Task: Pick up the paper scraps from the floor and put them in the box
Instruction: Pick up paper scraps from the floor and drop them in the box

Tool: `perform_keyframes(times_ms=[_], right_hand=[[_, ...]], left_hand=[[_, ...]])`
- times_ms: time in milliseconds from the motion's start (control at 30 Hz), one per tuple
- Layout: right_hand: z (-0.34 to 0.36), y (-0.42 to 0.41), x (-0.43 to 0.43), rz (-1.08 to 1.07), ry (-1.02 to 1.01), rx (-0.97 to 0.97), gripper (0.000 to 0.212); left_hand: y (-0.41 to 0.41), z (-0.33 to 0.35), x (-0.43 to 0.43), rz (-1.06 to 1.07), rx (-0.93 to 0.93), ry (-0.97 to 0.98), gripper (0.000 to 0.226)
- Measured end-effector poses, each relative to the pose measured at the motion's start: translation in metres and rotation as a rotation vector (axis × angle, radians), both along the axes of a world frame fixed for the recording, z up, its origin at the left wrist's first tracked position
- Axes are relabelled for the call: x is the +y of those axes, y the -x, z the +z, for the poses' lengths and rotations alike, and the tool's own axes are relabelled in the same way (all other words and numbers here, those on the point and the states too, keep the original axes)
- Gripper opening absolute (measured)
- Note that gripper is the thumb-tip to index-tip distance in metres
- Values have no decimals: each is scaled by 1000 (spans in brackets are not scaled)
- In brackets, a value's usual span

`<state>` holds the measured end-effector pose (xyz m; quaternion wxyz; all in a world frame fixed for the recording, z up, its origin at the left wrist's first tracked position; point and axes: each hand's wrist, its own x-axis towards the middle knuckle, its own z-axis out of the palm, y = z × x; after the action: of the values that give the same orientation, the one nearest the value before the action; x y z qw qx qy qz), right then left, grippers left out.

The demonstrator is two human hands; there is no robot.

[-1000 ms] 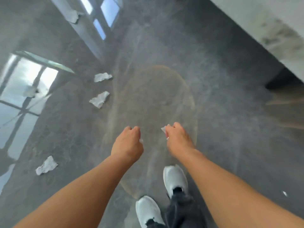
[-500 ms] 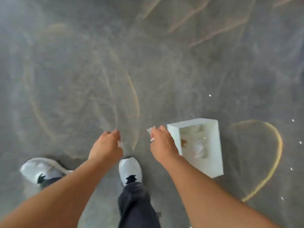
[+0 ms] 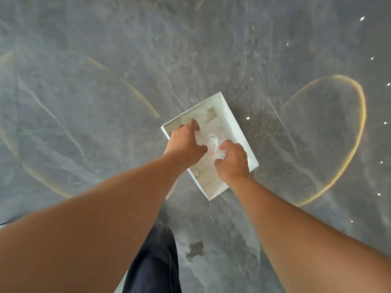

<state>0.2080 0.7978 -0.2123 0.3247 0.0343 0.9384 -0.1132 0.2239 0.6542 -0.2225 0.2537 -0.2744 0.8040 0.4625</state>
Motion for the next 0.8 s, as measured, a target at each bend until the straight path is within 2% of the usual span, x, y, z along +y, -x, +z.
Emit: perform_keyframes(times_ms=[67, 133, 200, 333, 433, 533, 667, 800], right_hand=[[-6, -3, 8, 14, 1, -41, 52], [-8, -6, 10, 14, -11, -72, 60], [-8, -8, 6, 24, -38, -76, 59], [-1, -12, -35, 129, -69, -103, 50], [6, -22, -100, 234, -71, -121, 39], [9, -48, -194, 402, -58, -123, 34], [12, -127, -338, 696, -41, -110, 26], [17, -265, -466, 941, 13, -165, 27]], left_hand=[[-2, -13, 5, 46, -75, -67, 83], [-16, -24, -7, 125, -151, -93, 95], [-38, -32, -31, 191, -180, -86, 86], [-93, -30, -96, 122, -212, -18, 67], [-131, -24, -161, 138, -209, 9, 58], [-176, -14, -236, 267, -167, 61, 50], [-271, 2, -328, 455, -136, 80, 47], [-421, 18, -392, 584, -176, 72, 49]])
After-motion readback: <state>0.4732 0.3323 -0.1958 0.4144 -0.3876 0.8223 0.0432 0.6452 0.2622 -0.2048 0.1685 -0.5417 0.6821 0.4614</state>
